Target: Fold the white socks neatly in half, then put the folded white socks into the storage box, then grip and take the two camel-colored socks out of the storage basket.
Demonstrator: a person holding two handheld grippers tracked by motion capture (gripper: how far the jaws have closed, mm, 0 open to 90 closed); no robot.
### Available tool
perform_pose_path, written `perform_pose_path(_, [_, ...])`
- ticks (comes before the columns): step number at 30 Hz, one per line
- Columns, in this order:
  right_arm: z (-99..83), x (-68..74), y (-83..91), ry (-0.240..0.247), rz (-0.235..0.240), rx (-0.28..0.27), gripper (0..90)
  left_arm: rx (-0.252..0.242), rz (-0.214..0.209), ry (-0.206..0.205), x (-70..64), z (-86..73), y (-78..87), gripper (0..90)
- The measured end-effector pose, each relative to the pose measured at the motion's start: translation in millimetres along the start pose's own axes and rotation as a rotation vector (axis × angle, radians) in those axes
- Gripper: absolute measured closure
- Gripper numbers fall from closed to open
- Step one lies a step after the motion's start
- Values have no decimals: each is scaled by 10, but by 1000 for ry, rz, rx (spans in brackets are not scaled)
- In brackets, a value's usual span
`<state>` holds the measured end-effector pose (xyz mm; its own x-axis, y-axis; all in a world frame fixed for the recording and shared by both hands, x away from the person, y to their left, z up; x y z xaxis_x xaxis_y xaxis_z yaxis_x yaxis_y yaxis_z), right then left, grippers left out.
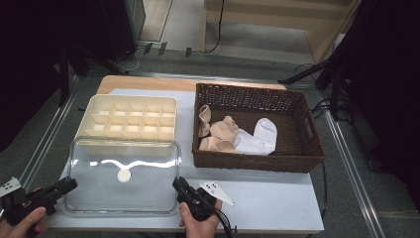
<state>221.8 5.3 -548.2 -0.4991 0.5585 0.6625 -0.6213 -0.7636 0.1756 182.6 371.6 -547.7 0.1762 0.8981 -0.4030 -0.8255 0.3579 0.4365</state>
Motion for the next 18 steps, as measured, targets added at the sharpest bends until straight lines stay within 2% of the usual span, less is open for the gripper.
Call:
perform_pose_path(6, [-101,-2,16,-5,-9,21,783,21,7,-5,26,-85,20,647])
perform_pose_path(11, [-130,8,33,-1,-12,29,782,28,15,-27,27,-148,26,628])
perform_pose_path(18, [-178,11,36,-12,-5,36,769,39,25,-21,48,-237,14,608])
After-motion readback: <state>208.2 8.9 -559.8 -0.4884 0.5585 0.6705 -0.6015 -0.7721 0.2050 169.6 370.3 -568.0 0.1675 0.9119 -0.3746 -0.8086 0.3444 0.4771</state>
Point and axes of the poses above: each handheld gripper's, and its own axes: y roughly backward along the jaws, z roughly out of its top, x roughly to its left, the point moved 6 cm from there along -y, roughly forward along the jaws, and after that the axes turned 12 degrees about z, right-handed, at the moved point
